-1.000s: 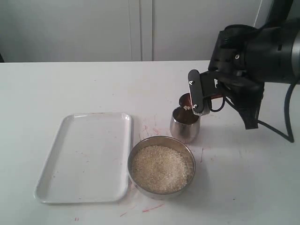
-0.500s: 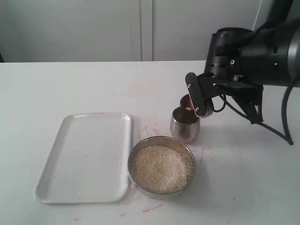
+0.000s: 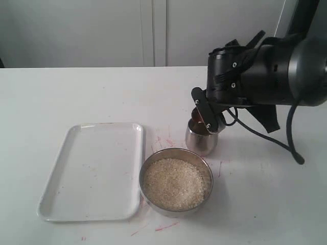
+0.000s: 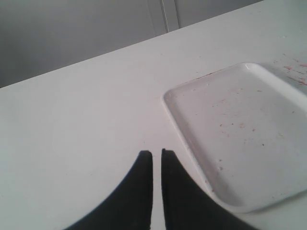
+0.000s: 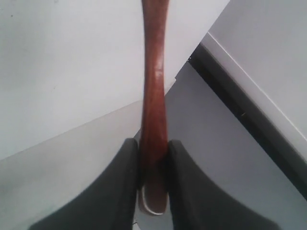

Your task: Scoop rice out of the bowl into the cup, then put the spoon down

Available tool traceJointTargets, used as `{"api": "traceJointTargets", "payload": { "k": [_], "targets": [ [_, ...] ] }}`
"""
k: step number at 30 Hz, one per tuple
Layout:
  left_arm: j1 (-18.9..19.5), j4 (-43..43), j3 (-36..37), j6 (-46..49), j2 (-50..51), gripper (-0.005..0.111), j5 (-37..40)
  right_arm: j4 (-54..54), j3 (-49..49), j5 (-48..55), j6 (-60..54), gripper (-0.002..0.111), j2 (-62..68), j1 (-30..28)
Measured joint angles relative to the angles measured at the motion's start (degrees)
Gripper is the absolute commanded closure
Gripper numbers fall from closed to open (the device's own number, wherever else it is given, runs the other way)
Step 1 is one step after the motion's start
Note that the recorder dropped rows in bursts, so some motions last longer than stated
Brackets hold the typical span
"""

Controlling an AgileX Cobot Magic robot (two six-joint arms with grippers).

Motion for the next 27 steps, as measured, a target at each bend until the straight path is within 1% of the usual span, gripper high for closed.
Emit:
{"api": "traceJointTargets", "payload": {
  "k": [6,10,17,22,27],
  "targets": [
    [0.0,0.0,0.0,0.0,0.0,0.092,0.0,-1.2,0.0,2.3,-0.2,0.108,1.9,1.2],
    [0.0,0.0,0.0,0.0,0.0,0.092,0.0,-4.9,0.0,2.7,3.3,0.108,1.9,1.2],
    [0.0,0.0,0.0,0.0,0.0,0.092,0.0,-5.1,0.0,2.8,4.6,0.108,1.9,1.2],
    [0.0,0.0,0.0,0.0,0.0,0.092,0.0,-2.8,0.0,2.8,8.6,0.108,1.9,1.2],
    [0.0,0.0,0.0,0.0,0.0,0.092,0.0,0.8,0.0,3.0,15.3,0.108,1.8,1.2]
  ]
}}
